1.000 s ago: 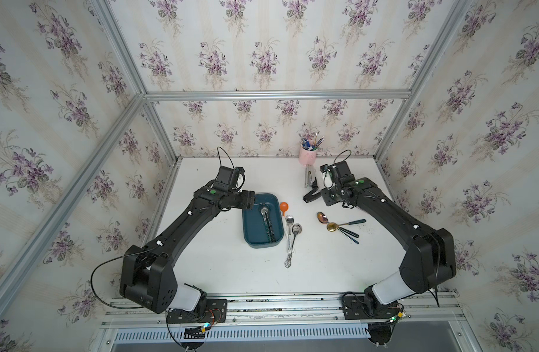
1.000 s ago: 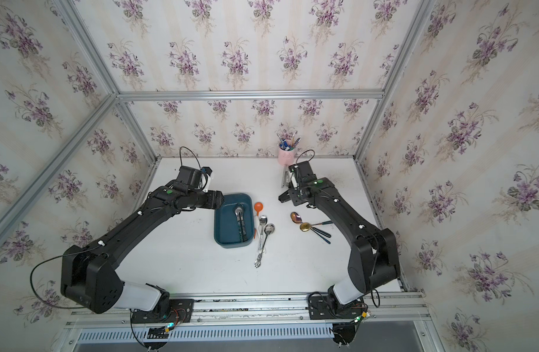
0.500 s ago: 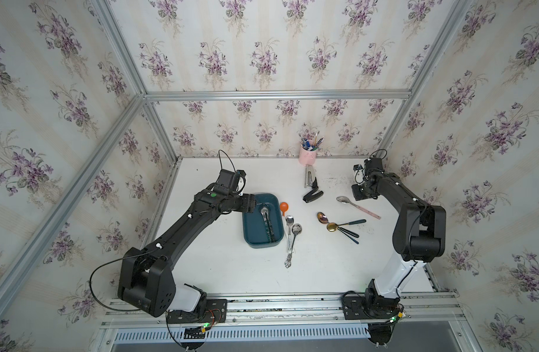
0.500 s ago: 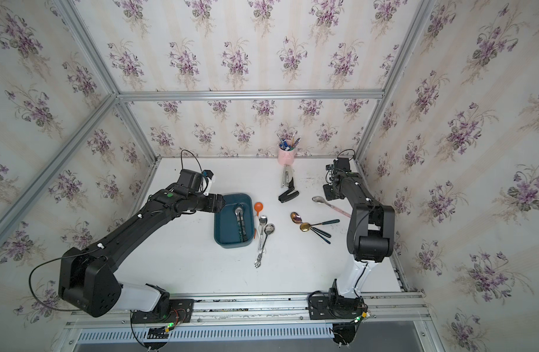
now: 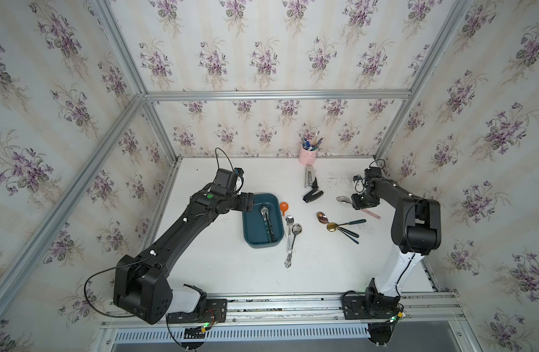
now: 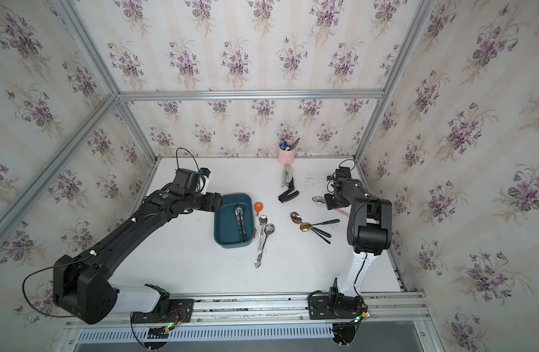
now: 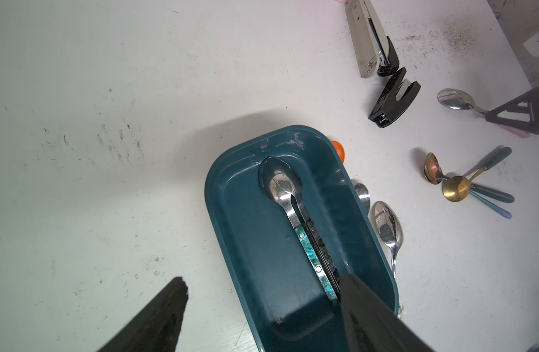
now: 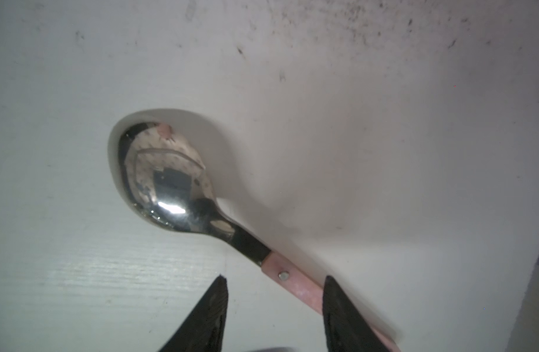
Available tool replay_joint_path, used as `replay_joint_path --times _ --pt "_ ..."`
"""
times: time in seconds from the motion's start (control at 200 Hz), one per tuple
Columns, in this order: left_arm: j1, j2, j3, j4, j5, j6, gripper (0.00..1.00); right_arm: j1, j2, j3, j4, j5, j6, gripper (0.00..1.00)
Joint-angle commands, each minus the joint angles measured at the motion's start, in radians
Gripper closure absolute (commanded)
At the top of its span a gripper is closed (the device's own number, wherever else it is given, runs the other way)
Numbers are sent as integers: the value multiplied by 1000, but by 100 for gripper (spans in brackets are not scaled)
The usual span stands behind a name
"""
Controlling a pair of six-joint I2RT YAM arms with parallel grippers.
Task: Put the spoon into the storage box
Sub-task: Pick up the spoon from the center of the board.
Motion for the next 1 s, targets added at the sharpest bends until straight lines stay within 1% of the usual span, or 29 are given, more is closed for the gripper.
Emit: replay_joint_path --times 0.0,0.24,0.415,0.44,0.545,0.654,0.909,0.999 --pt "1 10 15 -11 -5 12 18 -7 -7 -25 36 -13 5 48" --pt "1 24 38 -14 3 8 18 -25 -15 -16 60 30 10 47" --pt "1 24 44 -13 7 1 18 -33 -10 -15 69 23 7 47" --pt "1 54 46 -12 7 1 18 -34 -4 -14 68 18 9 47" --pt "1 61 52 -14 9 -1 18 -36 9 -15 63 5 13 48" --pt "1 66 55 -13 9 -2 18 -37 14 -30 68 -14 15 49" --pt "0 71 58 -14 9 -1 18 -37 19 -31 56 -4 34 54" --pt "1 74 61 -13 11 -2 18 -38 25 -32 49 -2 46 57"
